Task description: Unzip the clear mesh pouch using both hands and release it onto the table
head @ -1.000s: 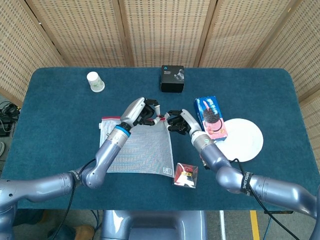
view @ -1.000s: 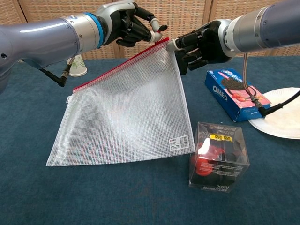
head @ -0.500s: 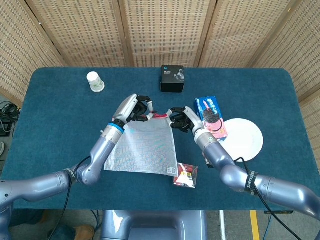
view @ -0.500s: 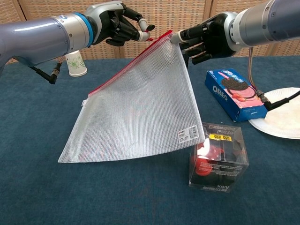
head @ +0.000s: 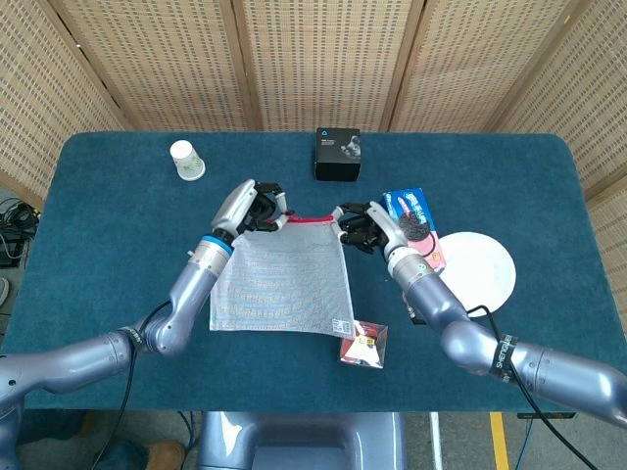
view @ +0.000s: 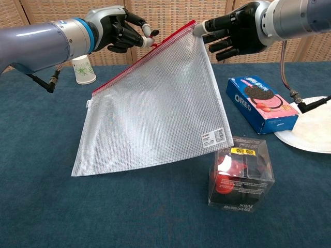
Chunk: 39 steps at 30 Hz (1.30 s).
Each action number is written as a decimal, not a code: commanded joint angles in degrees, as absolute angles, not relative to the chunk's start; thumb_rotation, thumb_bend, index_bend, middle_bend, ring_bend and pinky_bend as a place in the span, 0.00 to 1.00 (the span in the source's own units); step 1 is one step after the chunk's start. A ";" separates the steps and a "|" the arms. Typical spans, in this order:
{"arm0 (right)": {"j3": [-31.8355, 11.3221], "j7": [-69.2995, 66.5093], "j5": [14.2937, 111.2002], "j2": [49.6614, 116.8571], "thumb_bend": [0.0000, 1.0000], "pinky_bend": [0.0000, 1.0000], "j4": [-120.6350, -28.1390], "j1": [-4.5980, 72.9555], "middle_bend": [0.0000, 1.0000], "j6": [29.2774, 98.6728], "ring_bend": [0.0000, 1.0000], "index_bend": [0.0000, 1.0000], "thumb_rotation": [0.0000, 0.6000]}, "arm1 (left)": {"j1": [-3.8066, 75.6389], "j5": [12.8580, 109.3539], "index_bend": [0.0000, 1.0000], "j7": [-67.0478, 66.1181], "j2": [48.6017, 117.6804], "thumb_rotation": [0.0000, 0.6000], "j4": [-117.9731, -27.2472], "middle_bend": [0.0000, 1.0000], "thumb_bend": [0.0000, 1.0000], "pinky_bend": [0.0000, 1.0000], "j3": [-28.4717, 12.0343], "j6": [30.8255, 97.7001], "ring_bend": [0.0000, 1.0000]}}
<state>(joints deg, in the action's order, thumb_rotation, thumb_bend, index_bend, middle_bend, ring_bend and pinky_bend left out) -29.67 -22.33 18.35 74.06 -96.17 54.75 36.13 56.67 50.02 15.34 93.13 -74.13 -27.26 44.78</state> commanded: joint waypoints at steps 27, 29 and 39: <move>-34.94 -30.10 22.11 64.44 0.76 1.00 -100.41 47.22 0.89 33.92 0.90 0.70 1.00 | 51.07 51.35 0.86 19.11 86.62 1.00 -68.07 0.95 0.93 1.00 -25.70 41.83 0.96; -35.04 -30.39 22.31 64.25 0.76 1.00 -100.41 47.02 0.89 33.80 0.90 0.70 1.00 | 50.89 51.54 0.86 19.34 86.45 1.00 -67.90 0.95 0.93 1.00 -25.64 41.70 0.96; -34.93 -31.74 23.19 63.02 0.76 1.00 -99.29 45.96 0.89 33.39 0.90 0.70 1.00 | 49.83 52.51 0.86 21.33 85.53 1.00 -66.23 0.95 0.93 1.00 -25.58 40.76 0.96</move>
